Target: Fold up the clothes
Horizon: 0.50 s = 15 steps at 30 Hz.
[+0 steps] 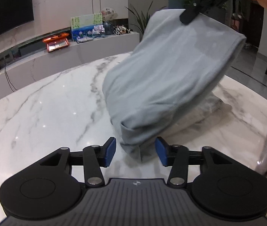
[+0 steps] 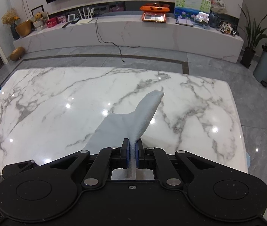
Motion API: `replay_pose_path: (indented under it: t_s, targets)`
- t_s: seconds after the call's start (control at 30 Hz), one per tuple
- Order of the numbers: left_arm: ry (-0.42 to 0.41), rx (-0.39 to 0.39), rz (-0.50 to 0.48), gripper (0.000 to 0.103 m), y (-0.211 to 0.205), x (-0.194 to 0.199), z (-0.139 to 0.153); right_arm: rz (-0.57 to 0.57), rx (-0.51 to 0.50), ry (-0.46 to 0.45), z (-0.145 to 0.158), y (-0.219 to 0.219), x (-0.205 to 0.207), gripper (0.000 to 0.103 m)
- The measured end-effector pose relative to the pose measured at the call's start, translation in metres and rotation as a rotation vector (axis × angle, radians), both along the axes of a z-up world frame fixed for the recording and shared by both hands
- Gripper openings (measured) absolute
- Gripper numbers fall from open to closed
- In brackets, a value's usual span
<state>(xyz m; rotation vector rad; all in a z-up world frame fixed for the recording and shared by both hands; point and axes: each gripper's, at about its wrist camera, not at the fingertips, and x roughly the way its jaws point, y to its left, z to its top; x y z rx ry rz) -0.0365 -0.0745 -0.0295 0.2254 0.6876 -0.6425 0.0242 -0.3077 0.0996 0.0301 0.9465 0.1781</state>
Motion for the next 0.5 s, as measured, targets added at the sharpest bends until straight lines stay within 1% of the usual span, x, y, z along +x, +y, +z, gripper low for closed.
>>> replay_pose_path:
  t_s: [0.03,0.07,0.1,0.23,0.3,0.37,0.43,0.5]
  targets:
    - [-0.003,0.005,0.001,0.019,-0.002,0.0,-0.002,-0.002,-0.001,0.001,0.0,-0.001,-0.001,0.005]
    - [-0.005,0.007,0.007,0.014,-0.002,-0.001,-0.004,-0.002,-0.001,0.003,0.0,-0.002,-0.001,0.005]
    - [-0.007,0.009,0.013,0.013,-0.002,-0.002,-0.006,-0.001,-0.003,0.006,0.0,-0.003,-0.002,0.005]
    - [-0.026,0.035,0.004,0.012,-0.005,-0.004,-0.008,-0.021,-0.016,0.021,-0.006,-0.009,-0.003,0.005]
    - [-0.049,0.064,-0.005,0.011,-0.01,-0.006,-0.007,-0.041,-0.012,0.029,-0.014,-0.015,-0.007,0.005]
    - [-0.065,0.086,-0.011,0.011,-0.013,-0.007,-0.007,-0.071,-0.002,0.048,-0.028,-0.024,-0.012,0.005]
    - [-0.067,0.089,-0.019,0.011,-0.015,-0.006,-0.006,-0.106,0.004,0.072,-0.046,-0.036,-0.017,0.005]
    - [-0.073,0.097,-0.028,0.011,-0.017,-0.006,-0.005,-0.148,0.032,0.107,-0.07,-0.049,-0.02,0.005]
